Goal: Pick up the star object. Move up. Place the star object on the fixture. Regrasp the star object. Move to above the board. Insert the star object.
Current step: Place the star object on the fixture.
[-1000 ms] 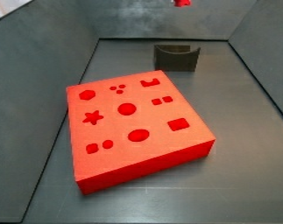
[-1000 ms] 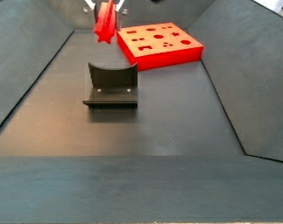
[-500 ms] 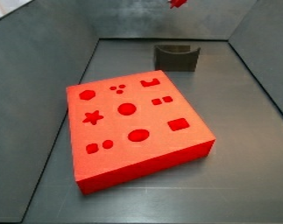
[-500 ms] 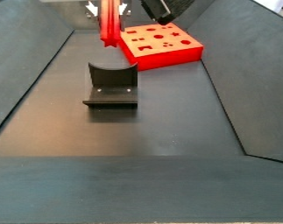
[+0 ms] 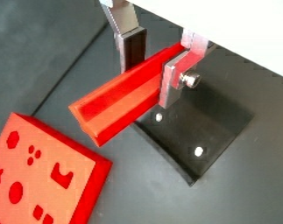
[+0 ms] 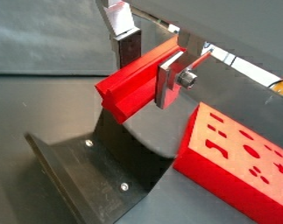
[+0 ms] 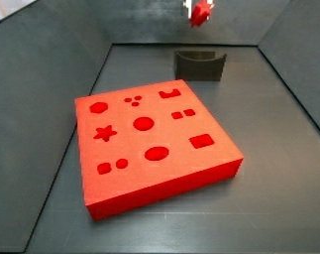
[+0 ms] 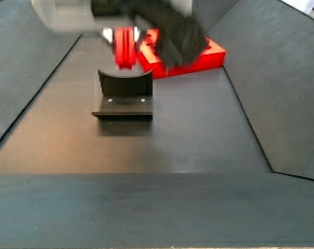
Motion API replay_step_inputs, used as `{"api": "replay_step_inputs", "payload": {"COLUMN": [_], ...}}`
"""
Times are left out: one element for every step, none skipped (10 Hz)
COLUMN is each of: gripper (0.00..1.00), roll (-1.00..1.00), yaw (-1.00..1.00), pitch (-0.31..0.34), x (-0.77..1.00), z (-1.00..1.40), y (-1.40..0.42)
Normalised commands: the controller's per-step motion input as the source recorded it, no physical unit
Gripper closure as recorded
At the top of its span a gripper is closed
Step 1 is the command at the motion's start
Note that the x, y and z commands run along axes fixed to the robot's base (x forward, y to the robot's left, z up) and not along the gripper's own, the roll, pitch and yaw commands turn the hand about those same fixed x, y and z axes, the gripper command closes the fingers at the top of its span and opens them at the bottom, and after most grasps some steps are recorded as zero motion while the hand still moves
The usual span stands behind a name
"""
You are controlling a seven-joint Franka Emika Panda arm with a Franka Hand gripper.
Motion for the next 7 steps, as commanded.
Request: {"api": "replay_step_inputs", "payload": {"gripper": [1.00, 1.00, 1.00, 1.00, 1.00, 1.00, 1.00], "roll": [-1.00, -0.96, -0.80, -0.65, -0.49, -0.34, -0.24], "yaw": [-0.16, -0.16, -0.14, -0.13, -0.12, -0.11, -0.10], "pitch": [0.042, 0.042, 0.035, 0.034, 0.033, 0.036, 0.033], "x": [0.14, 0.15, 0.16, 0.16, 0.17, 0.18, 0.19], "z": [-1.00, -1.00, -1.00, -1.00, -1.00, -1.00, -1.00], "y": [0.09, 0.09, 0.10, 0.10, 0.11, 0.12, 0.11]}}
